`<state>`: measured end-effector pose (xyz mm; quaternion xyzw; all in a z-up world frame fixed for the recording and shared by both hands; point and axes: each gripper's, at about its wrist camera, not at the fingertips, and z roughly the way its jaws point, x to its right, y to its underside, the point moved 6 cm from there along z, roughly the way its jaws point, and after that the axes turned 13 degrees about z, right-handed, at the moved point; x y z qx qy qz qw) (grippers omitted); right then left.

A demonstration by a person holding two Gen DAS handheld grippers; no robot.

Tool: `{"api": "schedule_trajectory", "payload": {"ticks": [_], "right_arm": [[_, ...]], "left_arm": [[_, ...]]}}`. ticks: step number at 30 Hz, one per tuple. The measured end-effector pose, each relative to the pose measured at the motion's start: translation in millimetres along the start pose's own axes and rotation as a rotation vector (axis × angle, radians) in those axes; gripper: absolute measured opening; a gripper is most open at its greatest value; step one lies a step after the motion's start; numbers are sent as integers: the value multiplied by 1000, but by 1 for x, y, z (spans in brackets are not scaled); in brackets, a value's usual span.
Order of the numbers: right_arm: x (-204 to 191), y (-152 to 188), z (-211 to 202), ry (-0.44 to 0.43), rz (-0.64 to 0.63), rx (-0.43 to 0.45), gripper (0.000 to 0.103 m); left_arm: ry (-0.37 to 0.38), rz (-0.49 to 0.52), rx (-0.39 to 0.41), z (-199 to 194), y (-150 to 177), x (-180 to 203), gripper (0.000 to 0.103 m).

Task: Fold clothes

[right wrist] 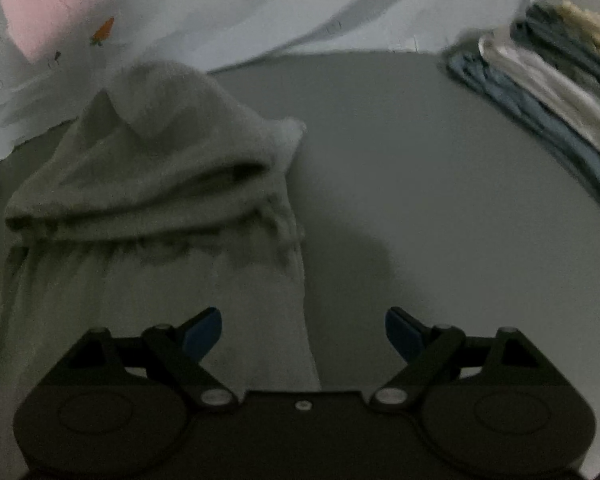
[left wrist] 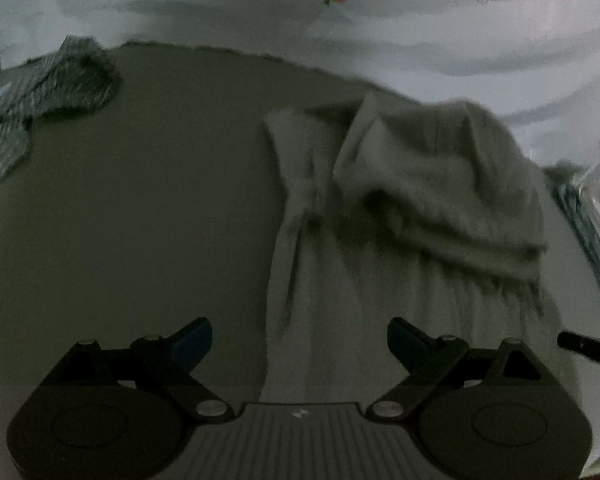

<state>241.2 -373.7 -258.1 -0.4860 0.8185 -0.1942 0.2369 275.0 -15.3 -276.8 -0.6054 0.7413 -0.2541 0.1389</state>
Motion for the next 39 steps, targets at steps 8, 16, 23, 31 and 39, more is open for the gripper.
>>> {"api": "schedule_trajectory", "payload": {"ticks": [8, 16, 23, 31, 39], "right_arm": [[20, 30, 0, -46, 62, -95, 86], [45, 46, -15, -239, 244, -139, 70], [85, 74, -21, -447, 558, -213, 40], [97, 98, -20, -623, 679, -303, 34], [71, 94, -16, -691, 531, -424, 36]], "left_arm": [[14, -54, -53, -4, 54, 2, 94], [119, -71, -29, -21, 89, 7, 94], [265, -132, -40, -32, 107, 10, 88], [408, -243, -70, -36, 132, 13, 47], [429, -211, -71, -34, 131, 27, 20]]}}
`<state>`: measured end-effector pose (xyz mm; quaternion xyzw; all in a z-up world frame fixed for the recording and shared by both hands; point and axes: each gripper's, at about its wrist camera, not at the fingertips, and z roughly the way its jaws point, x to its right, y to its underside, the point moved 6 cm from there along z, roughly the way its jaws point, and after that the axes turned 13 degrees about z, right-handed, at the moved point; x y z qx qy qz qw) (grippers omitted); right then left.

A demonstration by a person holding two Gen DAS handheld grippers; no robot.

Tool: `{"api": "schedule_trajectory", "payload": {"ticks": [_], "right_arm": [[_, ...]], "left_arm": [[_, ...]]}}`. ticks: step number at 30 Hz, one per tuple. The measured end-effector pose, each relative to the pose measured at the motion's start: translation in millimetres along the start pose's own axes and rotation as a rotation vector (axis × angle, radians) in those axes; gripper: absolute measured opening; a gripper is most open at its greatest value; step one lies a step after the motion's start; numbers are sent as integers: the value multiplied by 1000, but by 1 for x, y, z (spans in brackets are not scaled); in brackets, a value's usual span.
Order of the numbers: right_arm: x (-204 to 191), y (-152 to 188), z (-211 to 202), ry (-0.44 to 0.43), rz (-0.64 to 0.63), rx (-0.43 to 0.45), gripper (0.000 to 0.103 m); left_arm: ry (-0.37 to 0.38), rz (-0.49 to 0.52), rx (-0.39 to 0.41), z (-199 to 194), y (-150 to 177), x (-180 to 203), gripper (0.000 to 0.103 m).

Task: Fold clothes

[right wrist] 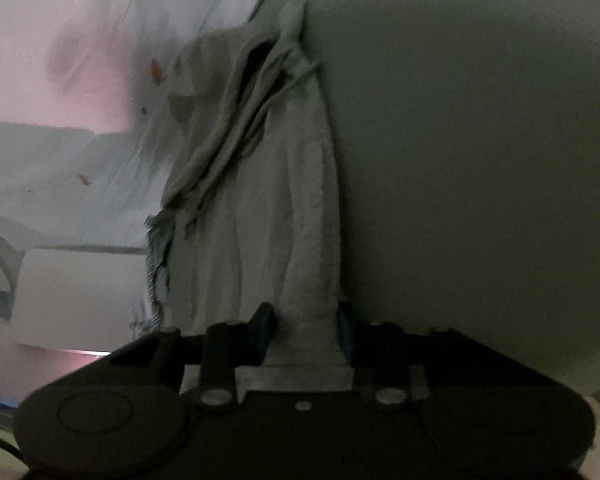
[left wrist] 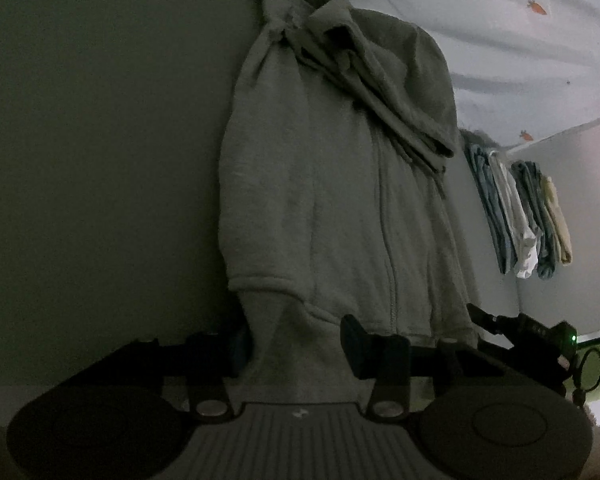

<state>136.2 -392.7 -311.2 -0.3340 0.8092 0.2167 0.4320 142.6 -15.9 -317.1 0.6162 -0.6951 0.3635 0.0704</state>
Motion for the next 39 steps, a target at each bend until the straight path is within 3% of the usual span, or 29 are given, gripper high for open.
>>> {"api": "schedule_trajectory", "payload": {"ticks": [1, 2, 4, 11, 16, 21, 33, 39], "right_arm": [[-3, 1, 4, -19, 10, -9, 26], [-6, 1, 7, -51, 32, -13, 19], [-15, -1, 9, -133, 89, -4, 17], [-54, -33, -13, -388, 202, 120, 14], [-82, -67, -30, -558, 277, 219, 14], [-100, -88, -27, -648, 313, 259, 14], [-111, -157, 19, -646, 393, 274, 15], [-85, -206, 71, -494, 577, 317, 24]], "left_arm": [[13, -5, 13, 1, 0, 2, 11], [40, -15, 30, 2, -1, 5, 10], [84, -9, 63, 1, -10, 13, 10], [229, -91, 280, -24, -64, 32, 9], [265, -152, 498, -53, -114, 37, 9], [262, -157, 629, -64, -162, 38, 9], [243, -180, 628, -26, -236, 15, 9], [111, -308, 472, 42, -263, -34, 10]]}}
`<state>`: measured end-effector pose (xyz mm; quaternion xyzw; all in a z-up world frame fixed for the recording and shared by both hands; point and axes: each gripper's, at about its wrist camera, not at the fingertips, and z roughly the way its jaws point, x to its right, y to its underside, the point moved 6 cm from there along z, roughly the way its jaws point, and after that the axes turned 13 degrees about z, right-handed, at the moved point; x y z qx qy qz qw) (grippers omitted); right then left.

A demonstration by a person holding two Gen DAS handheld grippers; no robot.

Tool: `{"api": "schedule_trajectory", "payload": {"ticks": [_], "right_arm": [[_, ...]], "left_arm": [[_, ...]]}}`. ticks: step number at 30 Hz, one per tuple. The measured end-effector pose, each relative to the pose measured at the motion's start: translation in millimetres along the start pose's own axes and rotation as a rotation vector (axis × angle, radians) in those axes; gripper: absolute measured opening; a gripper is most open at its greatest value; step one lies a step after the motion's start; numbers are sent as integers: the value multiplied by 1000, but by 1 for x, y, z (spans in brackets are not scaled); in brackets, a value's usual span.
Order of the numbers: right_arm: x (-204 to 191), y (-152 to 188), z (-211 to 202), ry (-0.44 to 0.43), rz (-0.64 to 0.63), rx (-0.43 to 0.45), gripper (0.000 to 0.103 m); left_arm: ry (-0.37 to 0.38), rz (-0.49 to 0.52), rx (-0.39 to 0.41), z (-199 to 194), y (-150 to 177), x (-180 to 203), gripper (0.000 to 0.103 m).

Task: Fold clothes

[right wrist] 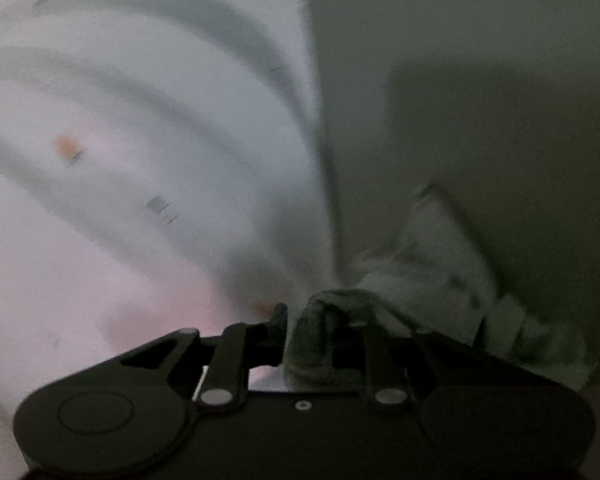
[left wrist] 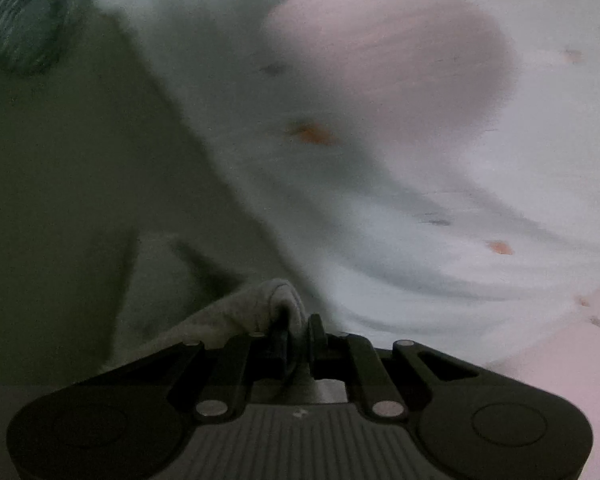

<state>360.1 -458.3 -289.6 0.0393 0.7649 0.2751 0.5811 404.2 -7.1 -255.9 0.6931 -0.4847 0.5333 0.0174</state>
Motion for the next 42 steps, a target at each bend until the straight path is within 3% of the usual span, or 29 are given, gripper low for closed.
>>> {"api": "schedule_trajectory", "payload": {"ticks": [4, 11, 14, 17, 18, 19, 22, 27, 30, 32, 33, 35, 37, 39, 41, 42], "right_arm": [[5, -4, -3, 49, -10, -6, 42], [10, 13, -27, 137, -101, -79, 51], [8, 23, -29, 129, -135, -142, 51], [3, 36, -27, 92, -179, -221, 40], [1, 41, -24, 83, -189, -246, 30], [-1, 42, -18, 80, -188, -251, 17], [-9, 42, 2, 56, -175, -254, 6], [-37, 18, 33, -99, -83, -182, 5], [-45, -3, 53, -78, -66, -104, 5], [-45, -13, 63, -25, -82, -59, 8], [-45, -16, 65, 0, -94, -40, 9], [-44, -19, 64, 15, -96, -9, 19], [-45, -24, 61, 13, -95, 36, 44], [-50, -26, 52, 50, -150, 67, 52], [-58, -20, 47, 147, -297, 77, 60], [-62, -15, 44, 228, -415, 86, 72]], "left_arm": [[5, -41, -23, 12, -1, -12, 19], [27, -36, -79, -3, 13, -10, 41], [40, -32, -101, -7, 16, -6, 39], [79, -25, -133, -5, 16, -1, 36], [90, -31, -136, -4, 16, 1, 31], [100, -38, -136, -4, 16, 2, 20], [151, -101, -78, 0, 3, 8, 16], [220, -254, 34, 20, -28, 5, 17], [155, -383, 77, 36, -39, -17, 35], [166, -500, 123, 47, -46, -28, 57], [195, -546, 165, 49, -50, -30, 64], [255, -630, 256, 49, -58, -33, 87], [269, -642, 305, 46, -67, -36, 90], [188, -544, 287, 43, -78, -35, 91], [29, -349, 216, 40, -84, -27, 94], [-64, -230, 169, 38, -86, -24, 95]]}}
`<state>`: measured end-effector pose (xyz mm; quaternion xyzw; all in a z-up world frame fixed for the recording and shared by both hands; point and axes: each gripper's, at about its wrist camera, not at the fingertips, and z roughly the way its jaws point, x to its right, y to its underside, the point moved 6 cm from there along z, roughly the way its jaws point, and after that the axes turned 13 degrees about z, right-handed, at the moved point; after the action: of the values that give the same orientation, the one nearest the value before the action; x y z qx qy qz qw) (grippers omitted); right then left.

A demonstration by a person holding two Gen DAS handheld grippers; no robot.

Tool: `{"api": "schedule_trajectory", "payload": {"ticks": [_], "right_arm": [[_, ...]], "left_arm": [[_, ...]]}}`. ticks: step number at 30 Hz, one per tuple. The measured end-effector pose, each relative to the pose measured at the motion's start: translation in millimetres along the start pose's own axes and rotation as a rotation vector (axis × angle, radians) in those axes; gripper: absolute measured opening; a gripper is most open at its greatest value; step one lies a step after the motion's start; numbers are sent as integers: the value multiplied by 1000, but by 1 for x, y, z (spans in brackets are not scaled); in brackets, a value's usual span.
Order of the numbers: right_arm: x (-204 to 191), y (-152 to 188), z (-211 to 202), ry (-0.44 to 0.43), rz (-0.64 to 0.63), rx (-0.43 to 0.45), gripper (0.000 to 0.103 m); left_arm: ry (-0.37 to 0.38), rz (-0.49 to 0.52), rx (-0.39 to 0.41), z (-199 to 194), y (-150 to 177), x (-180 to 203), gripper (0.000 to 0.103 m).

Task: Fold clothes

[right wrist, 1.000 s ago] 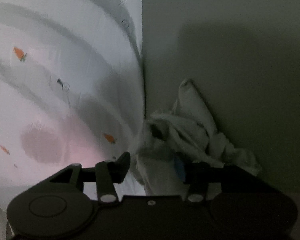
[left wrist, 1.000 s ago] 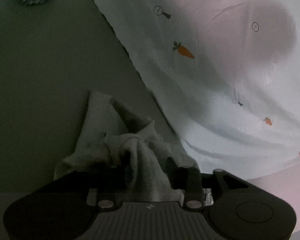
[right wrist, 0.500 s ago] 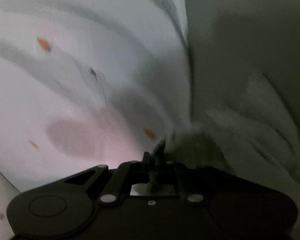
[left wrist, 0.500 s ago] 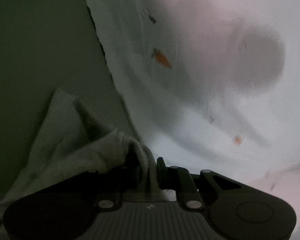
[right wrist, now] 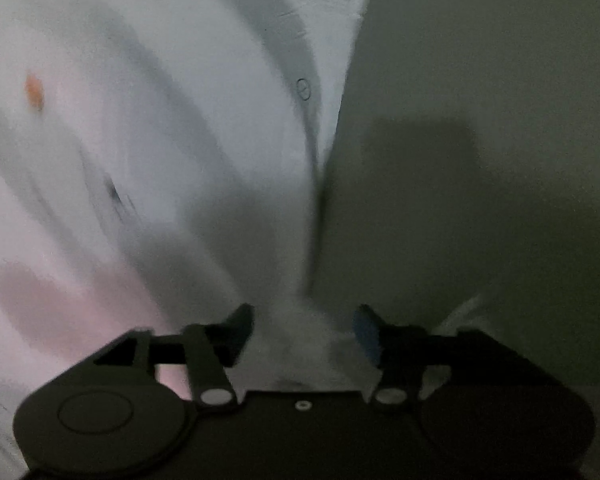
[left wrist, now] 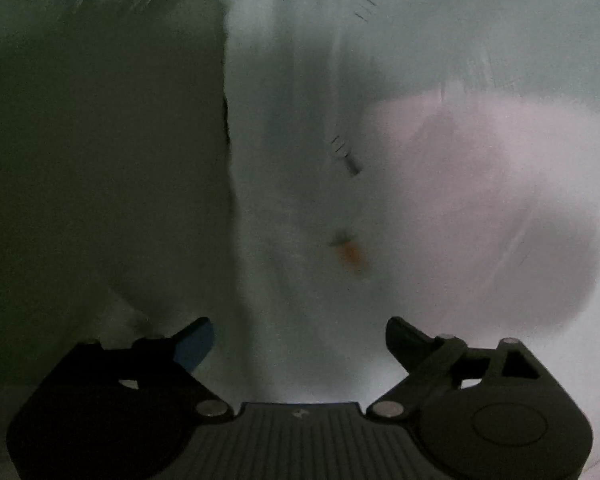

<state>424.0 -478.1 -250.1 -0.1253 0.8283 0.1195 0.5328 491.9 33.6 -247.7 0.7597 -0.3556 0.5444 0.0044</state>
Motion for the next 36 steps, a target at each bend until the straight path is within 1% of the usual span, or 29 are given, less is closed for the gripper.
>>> {"api": "schedule_trajectory", "payload": {"ticks": [1, 2, 3, 5, 6, 7, 9, 10, 12, 14, 16, 19, 20, 21, 23, 24, 25, 27, 28, 29, 31, 32, 33, 34, 35, 36], "right_arm": [[-2, 6, -4, 69, -119, -3, 80], [-6, 15, -6, 164, -287, -17, 82], [-6, 24, -7, 220, -398, -36, 83], [-3, 41, -9, 324, -608, -76, 84], [1, 48, -9, 348, -652, -102, 85], [5, 52, -9, 362, -667, -120, 86], [13, 59, -8, 387, -686, -142, 87], [16, 60, -5, 403, -691, -141, 87], [20, 61, 1, 413, -687, -146, 88], [21, 59, 8, 405, -674, -164, 88], [20, 60, 16, 386, -681, -174, 97], [16, 60, 24, 378, -701, -190, 101], [16, 62, 22, 367, -697, -196, 101], [17, 63, 21, 356, -692, -203, 101], [14, 64, 23, 298, -644, -249, 101], [14, 66, 26, 274, -612, -277, 101], [15, 67, 29, 265, -596, -284, 103], [13, 72, 26, 267, -599, -279, 103], [13, 72, 26, 248, -577, -294, 103], [13, 71, 25, 212, -525, -320, 103], [17, 70, 26, 152, -395, -366, 99], [17, 73, 29, 131, -358, -390, 96], [19, 76, 31, 115, -318, -402, 91], [21, 79, 34, 100, -278, -412, 85], [24, 80, 35, 83, -216, -407, 79], [28, 78, 34, 78, -151, -393, 63]], "left_arm": [[-87, 131, -40, -1, 2, 4, 95], [-160, 263, -83, -3, 8, 7, 95], [-201, 372, -122, -4, 14, 10, 95], [-234, 562, -215, -3, 32, 14, 96], [-248, 635, -261, 0, 42, 15, 96], [-263, 698, -302, 4, 51, 15, 96], [-281, 785, -376, 9, 69, 11, 96], [-280, 804, -400, 12, 75, 7, 96], [-276, 816, -427, 13, 86, -1, 97], [-273, 773, -430, 16, 89, -11, 103], [-245, 751, -412, 15, 88, -11, 103], [-220, 753, -417, 15, 90, -10, 103], [-201, 751, -420, 15, 91, -10, 103], [-163, 742, -439, 16, 95, -8, 103], [-85, 723, -478, 23, 102, -1, 103], [-67, 723, -487, 26, 106, 2, 103], [-54, 725, -495, 28, 109, 5, 102], [-58, 716, -491, 27, 114, 7, 102], [-36, 669, -493, 27, 115, 6, 102], [-9, 611, -496, 27, 115, 5, 102], [61, 466, -500, 34, 114, -2, 102], [82, 419, -500, 34, 115, -5, 101], [88, 412, -493, 34, 116, -6, 101], [86, 422, -494, 32, 117, -6, 99], [83, 435, -497, 29, 119, -7, 88], [75, 419, -492, 27, 118, -9, 80]]}}
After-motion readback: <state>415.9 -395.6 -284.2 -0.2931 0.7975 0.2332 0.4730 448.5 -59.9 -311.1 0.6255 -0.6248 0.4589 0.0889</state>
